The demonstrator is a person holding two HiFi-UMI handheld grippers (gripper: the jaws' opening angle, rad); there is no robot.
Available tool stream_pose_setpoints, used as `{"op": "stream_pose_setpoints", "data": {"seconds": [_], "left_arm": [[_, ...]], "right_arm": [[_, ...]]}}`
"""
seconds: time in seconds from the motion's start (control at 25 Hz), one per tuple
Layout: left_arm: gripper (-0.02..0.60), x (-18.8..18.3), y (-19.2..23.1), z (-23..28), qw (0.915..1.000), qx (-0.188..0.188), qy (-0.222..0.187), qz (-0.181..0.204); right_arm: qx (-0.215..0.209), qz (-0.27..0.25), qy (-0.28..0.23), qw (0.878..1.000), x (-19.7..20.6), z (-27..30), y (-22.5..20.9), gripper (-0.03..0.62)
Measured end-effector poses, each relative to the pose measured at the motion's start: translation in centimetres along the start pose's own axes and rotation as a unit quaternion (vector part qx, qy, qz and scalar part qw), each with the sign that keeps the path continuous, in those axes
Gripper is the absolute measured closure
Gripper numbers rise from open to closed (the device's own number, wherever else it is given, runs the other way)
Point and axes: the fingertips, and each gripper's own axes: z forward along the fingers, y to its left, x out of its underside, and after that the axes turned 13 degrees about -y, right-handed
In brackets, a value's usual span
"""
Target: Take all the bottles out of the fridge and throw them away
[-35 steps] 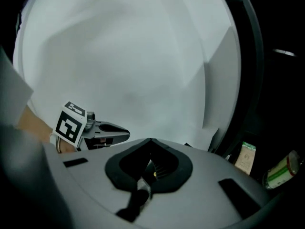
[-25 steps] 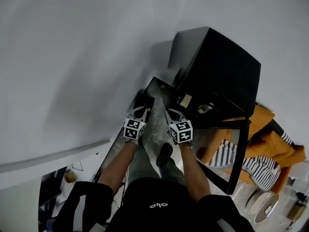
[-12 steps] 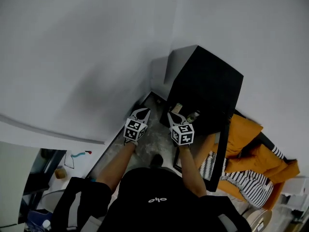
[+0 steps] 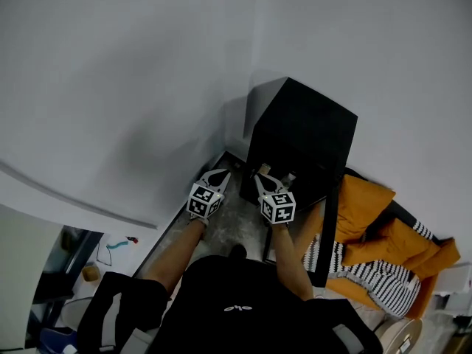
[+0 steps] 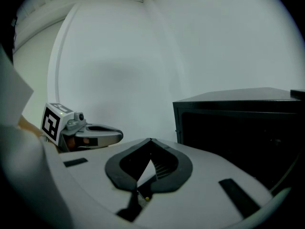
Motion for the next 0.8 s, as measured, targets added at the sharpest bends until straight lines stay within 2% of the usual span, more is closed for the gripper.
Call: {"op": "stream_pose_setpoints", "data": {"seconds": [0.48, 0.8], "left_arm": [[0.575, -0.4, -1.6, 0.8, 0.9995, 0.030, 0.003, 0.013], [0.575, 0.1, -4.3, 3.3, 0.9968, 0.077, 0.010, 0.016]], "right_arm": [[0.029, 0.010, -0.010, 0.999, 0.1, -2.0, -1.1, 0.585], [0.077, 0.020, -0.014, 0.997, 0.5, -4.9, -3.6, 0.585]]}}
